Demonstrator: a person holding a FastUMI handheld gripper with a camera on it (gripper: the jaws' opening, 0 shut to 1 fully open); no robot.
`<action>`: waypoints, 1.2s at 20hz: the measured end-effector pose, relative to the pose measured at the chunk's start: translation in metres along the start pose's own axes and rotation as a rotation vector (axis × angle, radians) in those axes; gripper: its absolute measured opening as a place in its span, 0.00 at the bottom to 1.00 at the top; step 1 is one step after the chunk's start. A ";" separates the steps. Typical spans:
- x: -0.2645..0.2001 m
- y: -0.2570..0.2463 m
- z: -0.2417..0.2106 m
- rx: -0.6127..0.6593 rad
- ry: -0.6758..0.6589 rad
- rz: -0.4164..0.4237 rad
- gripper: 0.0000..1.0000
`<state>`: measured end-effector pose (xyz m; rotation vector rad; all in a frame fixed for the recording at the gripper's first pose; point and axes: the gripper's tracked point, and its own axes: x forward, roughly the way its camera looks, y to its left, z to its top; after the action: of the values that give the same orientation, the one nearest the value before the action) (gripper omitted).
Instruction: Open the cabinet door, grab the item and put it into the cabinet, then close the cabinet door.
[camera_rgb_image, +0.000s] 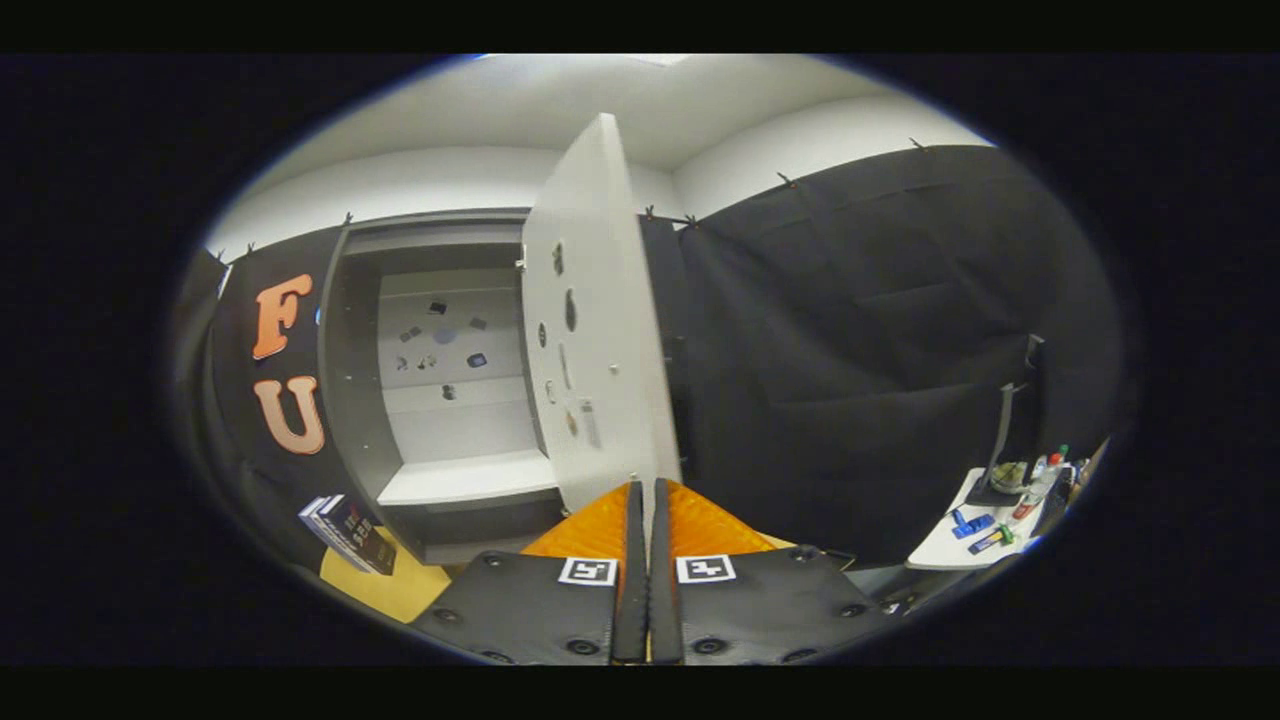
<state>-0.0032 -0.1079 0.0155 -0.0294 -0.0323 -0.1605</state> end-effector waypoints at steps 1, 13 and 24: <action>0.001 0.012 -0.008 0.001 -0.007 0.025 0.25; 0.022 0.149 -0.202 -0.020 0.214 0.218 0.82; 0.053 0.193 -0.364 -0.144 0.393 0.290 0.98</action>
<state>0.0904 0.0624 -0.3513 -0.1450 0.3746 0.1237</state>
